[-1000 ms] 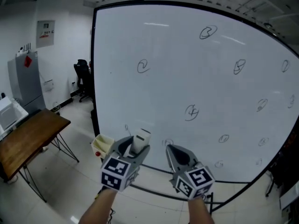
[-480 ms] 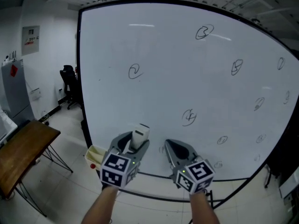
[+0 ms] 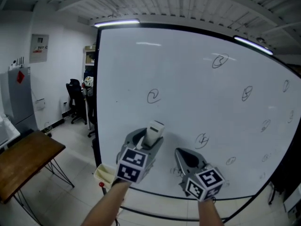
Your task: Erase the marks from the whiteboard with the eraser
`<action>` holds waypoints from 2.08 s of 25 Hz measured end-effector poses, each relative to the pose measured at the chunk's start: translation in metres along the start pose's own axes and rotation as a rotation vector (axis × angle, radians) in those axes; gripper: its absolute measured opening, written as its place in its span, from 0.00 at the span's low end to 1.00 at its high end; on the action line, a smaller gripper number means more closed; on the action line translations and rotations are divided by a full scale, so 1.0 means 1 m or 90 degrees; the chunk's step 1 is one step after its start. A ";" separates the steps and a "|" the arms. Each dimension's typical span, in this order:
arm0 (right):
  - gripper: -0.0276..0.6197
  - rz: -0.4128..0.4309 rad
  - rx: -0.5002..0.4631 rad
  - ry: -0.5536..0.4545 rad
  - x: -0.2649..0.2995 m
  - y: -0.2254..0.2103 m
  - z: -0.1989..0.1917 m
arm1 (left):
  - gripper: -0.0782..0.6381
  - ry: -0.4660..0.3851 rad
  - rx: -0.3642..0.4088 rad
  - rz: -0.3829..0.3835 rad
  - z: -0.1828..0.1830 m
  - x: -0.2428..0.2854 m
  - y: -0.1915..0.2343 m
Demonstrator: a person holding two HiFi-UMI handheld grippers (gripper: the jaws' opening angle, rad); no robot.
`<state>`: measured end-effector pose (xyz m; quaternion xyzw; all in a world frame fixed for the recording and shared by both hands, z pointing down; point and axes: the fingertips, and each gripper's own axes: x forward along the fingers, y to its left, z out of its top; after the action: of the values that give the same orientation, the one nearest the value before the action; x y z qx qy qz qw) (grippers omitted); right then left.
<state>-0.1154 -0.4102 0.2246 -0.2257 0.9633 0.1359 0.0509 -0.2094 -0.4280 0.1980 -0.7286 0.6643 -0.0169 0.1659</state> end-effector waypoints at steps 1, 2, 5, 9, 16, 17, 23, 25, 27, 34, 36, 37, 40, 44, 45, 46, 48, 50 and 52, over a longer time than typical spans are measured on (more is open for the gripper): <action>0.03 -0.003 -0.005 -0.006 0.004 -0.003 0.006 | 0.47 -0.010 0.013 0.006 0.011 0.004 0.007; 0.03 -0.006 -0.009 -0.012 0.007 -0.006 0.012 | 0.47 -0.018 0.024 0.011 0.022 0.009 0.013; 0.03 -0.013 -0.018 -0.026 0.013 -0.012 0.028 | 0.47 -0.032 0.053 0.021 0.049 0.023 0.025; 0.03 -0.015 -0.032 -0.035 0.019 -0.014 0.035 | 0.47 -0.043 0.115 0.072 0.080 0.041 0.042; 0.03 -0.025 -0.040 -0.048 0.024 -0.020 0.039 | 0.47 -0.007 0.125 0.079 0.093 0.071 0.042; 0.03 -0.025 -0.040 -0.049 0.025 -0.020 0.039 | 0.47 -0.007 0.125 0.081 0.092 0.071 0.043; 0.03 -0.024 -0.037 -0.052 0.033 -0.019 0.039 | 0.47 -0.016 0.116 0.066 0.094 0.074 0.047; 0.03 -0.021 -0.037 -0.052 0.035 -0.018 0.039 | 0.47 -0.019 0.109 0.062 0.094 0.073 0.050; 0.03 -0.022 -0.038 -0.052 0.035 -0.017 0.038 | 0.47 -0.024 0.100 0.072 0.095 0.070 0.059; 0.03 -0.035 -0.035 -0.052 0.026 -0.020 0.036 | 0.47 -0.033 0.059 0.149 0.095 0.047 0.126; 0.03 -0.039 -0.031 -0.051 0.023 -0.022 0.034 | 0.47 -0.037 0.035 0.165 0.093 0.040 0.143; 0.03 -0.041 -0.029 -0.050 0.021 -0.023 0.033 | 0.47 -0.040 0.027 0.167 0.093 0.038 0.146; 0.03 -0.047 -0.024 -0.049 0.016 -0.024 0.031 | 0.46 -0.033 0.045 0.191 0.094 0.040 0.141; 0.03 -0.058 -0.021 -0.043 0.005 -0.028 0.029 | 0.46 -0.024 0.064 0.203 0.093 0.046 0.124; 0.03 -0.063 -0.021 -0.041 0.000 -0.030 0.028 | 0.46 -0.024 0.066 0.199 0.092 0.048 0.118; 0.03 -0.068 -0.020 -0.038 -0.005 -0.033 0.027 | 0.46 -0.023 0.070 0.194 0.092 0.051 0.110; 0.03 -0.081 -0.019 -0.034 -0.015 -0.038 0.026 | 0.46 -0.018 0.083 0.176 0.092 0.058 0.091; 0.03 -0.093 -0.016 -0.030 -0.026 -0.043 0.025 | 0.46 -0.013 0.099 0.152 0.092 0.067 0.068; 0.03 -0.103 -0.013 -0.026 -0.036 -0.047 0.023 | 0.46 -0.010 0.107 0.131 0.091 0.076 0.046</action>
<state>-0.0614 -0.4295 0.1970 -0.3006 0.9393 0.1454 0.0789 -0.2222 -0.4846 0.0847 -0.6403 0.7305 -0.0498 0.2322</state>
